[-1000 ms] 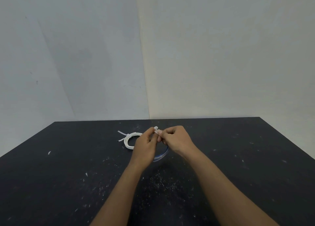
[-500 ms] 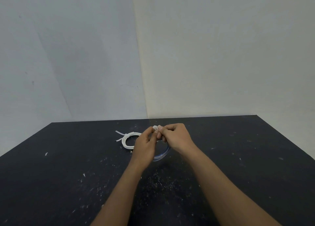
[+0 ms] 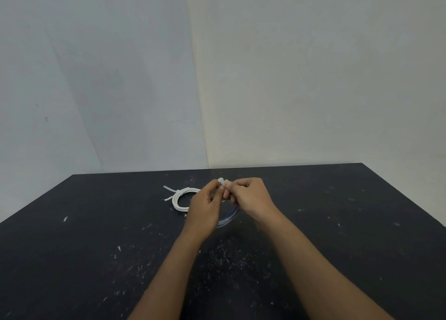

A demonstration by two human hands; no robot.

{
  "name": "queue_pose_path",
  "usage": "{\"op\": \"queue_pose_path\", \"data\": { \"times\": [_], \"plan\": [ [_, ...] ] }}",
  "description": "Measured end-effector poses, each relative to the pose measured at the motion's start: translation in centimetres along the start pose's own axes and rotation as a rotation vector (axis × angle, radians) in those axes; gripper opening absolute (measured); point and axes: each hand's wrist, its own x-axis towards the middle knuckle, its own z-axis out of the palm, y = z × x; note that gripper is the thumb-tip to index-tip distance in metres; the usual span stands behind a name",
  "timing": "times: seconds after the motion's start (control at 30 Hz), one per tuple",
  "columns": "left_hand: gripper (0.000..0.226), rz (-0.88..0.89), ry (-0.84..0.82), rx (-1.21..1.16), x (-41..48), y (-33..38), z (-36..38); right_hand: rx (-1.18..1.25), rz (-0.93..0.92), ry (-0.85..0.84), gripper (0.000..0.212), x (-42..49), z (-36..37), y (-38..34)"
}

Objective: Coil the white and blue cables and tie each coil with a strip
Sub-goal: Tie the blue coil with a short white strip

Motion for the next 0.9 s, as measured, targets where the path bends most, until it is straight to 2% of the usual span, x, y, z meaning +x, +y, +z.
{"op": "queue_pose_path", "data": {
  "times": [0.37,0.67,0.9],
  "plan": [
    [0.022,0.063,0.007,0.069,-0.36,0.0,0.21,0.17,0.09,0.007,0.041,-0.09,-0.41,-0.57],
    [0.022,0.07,-0.003,0.105,-0.59,-0.5,0.45,0.139,0.144,0.006,0.035,-0.41,-0.51,-0.67],
    [0.023,0.055,-0.016,0.07,-0.7,-0.26,0.75,0.131,0.105,0.084,0.035,-0.79,-0.34,-0.51]
  ]
}}
